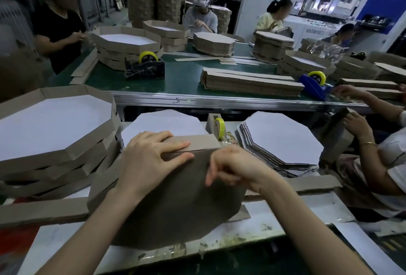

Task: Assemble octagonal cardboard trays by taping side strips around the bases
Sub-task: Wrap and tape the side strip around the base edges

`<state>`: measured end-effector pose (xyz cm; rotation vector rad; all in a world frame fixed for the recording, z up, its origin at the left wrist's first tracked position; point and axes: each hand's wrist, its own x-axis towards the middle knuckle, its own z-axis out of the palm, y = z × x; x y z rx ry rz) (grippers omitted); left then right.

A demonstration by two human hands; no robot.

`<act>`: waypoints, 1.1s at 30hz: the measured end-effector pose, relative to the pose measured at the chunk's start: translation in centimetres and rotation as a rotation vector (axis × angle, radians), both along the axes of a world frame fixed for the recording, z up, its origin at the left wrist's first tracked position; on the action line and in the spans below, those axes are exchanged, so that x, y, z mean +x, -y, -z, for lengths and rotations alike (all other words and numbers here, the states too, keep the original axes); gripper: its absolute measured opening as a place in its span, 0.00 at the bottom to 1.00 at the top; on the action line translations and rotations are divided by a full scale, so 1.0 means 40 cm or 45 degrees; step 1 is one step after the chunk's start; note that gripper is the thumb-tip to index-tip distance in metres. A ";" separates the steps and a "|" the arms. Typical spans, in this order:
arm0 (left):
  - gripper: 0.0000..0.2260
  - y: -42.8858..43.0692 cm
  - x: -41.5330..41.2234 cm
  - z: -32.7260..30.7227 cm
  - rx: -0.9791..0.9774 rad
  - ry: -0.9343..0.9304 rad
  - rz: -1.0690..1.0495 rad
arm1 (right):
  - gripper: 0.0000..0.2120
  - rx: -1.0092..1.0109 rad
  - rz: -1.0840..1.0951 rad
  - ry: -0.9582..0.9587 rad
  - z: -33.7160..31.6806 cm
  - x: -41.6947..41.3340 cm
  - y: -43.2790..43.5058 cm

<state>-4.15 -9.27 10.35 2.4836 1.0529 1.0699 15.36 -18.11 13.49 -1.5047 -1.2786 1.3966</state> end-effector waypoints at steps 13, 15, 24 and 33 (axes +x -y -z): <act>0.21 -0.019 0.016 0.012 0.076 -0.102 -0.027 | 0.05 -0.447 0.699 0.637 0.291 0.383 -0.383; 0.22 -0.026 0.020 0.013 0.102 -0.167 -0.051 | 0.07 -0.549 0.652 0.709 0.327 0.396 -0.410; 0.25 -0.054 0.030 0.003 0.062 -0.314 -0.030 | 0.04 -0.559 0.779 0.463 0.435 0.442 -0.505; 0.24 -0.077 0.044 0.011 0.060 -0.321 -0.036 | 0.10 -0.427 1.160 -0.257 0.426 0.462 -0.496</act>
